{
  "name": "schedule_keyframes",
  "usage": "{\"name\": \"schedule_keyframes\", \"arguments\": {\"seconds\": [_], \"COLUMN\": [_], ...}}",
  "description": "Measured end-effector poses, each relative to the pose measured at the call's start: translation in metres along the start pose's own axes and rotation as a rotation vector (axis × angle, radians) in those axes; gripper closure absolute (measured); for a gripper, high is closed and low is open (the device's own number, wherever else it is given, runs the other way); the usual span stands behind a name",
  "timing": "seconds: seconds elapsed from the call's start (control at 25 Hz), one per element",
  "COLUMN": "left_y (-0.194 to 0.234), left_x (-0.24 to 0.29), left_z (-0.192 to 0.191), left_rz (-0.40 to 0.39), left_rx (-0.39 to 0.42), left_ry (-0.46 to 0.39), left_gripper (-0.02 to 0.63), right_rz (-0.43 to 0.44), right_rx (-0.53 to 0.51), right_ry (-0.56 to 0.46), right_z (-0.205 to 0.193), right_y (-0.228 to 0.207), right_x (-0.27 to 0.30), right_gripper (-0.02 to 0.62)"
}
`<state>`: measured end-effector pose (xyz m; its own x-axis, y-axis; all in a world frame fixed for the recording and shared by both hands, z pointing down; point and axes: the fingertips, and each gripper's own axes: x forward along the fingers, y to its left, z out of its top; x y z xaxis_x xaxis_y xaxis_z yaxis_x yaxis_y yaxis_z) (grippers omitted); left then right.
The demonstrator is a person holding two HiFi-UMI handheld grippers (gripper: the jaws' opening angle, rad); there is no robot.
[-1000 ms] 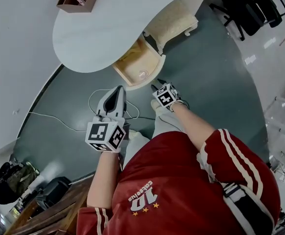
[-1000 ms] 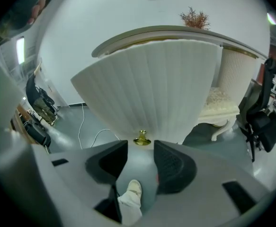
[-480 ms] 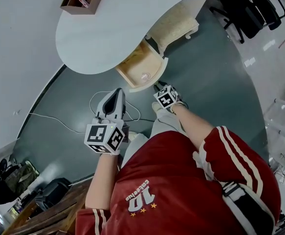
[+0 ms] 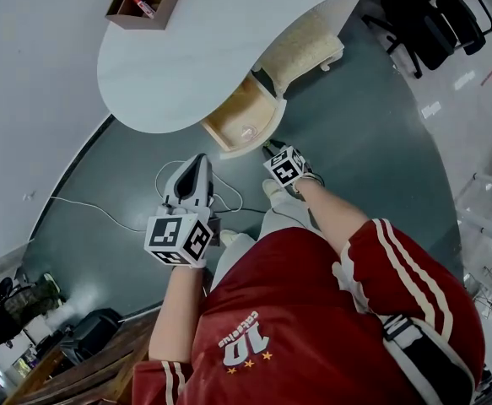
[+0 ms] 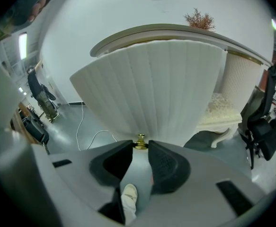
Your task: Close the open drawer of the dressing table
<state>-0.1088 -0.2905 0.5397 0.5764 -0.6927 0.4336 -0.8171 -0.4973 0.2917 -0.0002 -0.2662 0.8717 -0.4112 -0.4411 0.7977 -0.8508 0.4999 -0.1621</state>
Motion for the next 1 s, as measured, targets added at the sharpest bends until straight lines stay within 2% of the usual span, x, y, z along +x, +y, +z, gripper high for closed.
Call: {"name": "schedule_keyframes", "arguments": {"seconds": [0.6, 1.0], "left_y": [0.028, 0.044], "left_x": [0.001, 0.008], "left_z": [0.012, 0.021], "left_rz": [0.044, 0.064], "left_rx": [-0.015, 0.009], "left_ry": [-0.026, -0.024], "left_gripper": [0.604, 0.604], "right_rz": [0.013, 0.018], "right_rx": [-0.059, -0.070], "right_ry": [-0.014, -0.047], "right_z": [0.034, 0.065], "right_y": [-0.006, -0.010], "right_x": [0.026, 0.045], "right_gripper": [0.488, 0.489]}}
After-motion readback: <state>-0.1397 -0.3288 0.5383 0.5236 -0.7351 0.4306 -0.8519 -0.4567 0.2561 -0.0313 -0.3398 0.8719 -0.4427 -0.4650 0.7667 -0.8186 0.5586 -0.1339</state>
